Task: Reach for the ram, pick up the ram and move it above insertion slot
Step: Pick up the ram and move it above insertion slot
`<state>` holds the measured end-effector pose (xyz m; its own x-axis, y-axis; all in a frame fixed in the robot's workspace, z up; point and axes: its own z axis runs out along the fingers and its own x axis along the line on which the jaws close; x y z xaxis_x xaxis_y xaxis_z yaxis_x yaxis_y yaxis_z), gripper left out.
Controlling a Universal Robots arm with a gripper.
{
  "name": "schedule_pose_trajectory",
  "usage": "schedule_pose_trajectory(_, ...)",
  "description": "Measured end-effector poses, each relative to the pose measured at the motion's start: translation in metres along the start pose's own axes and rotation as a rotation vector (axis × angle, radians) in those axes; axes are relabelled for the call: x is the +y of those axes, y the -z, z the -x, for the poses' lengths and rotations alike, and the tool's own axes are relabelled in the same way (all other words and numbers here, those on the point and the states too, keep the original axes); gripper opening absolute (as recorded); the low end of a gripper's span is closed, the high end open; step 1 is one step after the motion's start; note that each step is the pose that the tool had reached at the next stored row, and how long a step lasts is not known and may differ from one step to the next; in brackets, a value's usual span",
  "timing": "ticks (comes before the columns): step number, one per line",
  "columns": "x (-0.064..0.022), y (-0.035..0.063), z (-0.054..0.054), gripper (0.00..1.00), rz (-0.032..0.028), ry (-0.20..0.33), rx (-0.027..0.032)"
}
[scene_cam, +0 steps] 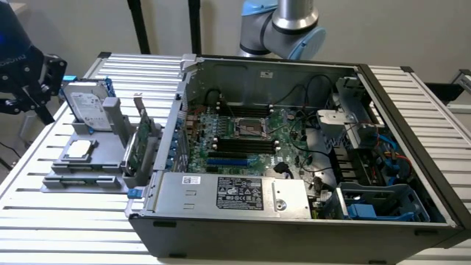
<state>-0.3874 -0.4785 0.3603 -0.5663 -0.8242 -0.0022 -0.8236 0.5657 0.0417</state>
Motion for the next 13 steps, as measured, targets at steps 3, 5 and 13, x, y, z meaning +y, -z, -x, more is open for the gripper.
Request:
schedule_pose_trajectory(3,0.0000,0.0000,0.0000,0.11,-0.0005,0.056,0.0019)
schedule_pose_trajectory(5,0.0000,0.0000,0.0000,0.11,-0.0011,0.092,0.0027)
schedule_pose_trajectory(13,-0.0001,-0.0002,0.0000,0.11,-0.0055,0.237,0.0041)
